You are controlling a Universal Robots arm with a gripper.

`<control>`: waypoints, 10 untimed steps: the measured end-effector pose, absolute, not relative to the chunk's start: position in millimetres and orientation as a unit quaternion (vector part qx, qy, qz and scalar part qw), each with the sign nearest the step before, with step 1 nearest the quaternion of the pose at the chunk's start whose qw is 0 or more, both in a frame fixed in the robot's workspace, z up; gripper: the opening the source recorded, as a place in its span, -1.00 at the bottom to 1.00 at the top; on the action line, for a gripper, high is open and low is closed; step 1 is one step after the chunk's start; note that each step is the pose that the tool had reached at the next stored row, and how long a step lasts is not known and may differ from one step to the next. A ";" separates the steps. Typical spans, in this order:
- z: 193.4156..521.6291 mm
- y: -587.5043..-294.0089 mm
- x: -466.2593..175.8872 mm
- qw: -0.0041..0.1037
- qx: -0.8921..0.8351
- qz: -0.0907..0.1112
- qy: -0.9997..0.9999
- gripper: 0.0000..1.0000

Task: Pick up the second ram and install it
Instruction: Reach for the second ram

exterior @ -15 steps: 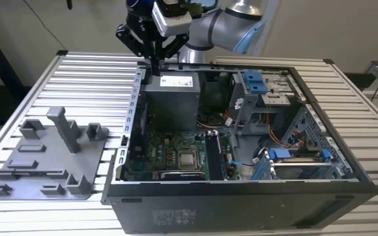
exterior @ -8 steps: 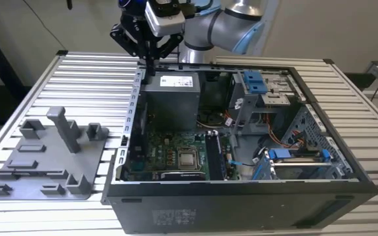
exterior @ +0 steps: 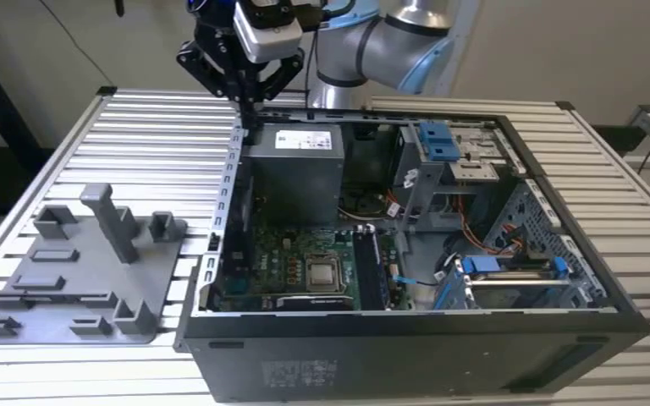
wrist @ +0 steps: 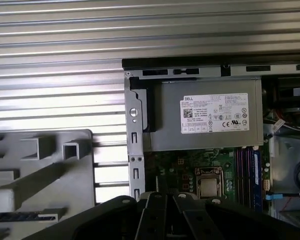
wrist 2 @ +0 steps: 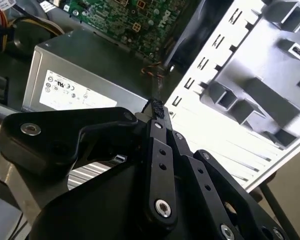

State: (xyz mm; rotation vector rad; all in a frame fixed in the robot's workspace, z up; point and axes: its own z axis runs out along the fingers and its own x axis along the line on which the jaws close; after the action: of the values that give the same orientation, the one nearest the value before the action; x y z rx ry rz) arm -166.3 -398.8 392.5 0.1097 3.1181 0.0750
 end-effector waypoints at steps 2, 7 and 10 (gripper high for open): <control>392.5 -398.8 -169.3 0.010 0.035 0.024 0.999 -0.79; 392.4 -398.8 -176.2 0.010 0.035 0.024 0.999 -0.79; 392.4 -398.8 -180.6 0.010 0.035 0.024 0.999 -0.79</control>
State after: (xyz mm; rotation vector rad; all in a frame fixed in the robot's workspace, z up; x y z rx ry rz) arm -180.6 -398.8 392.4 0.1097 3.1187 0.0750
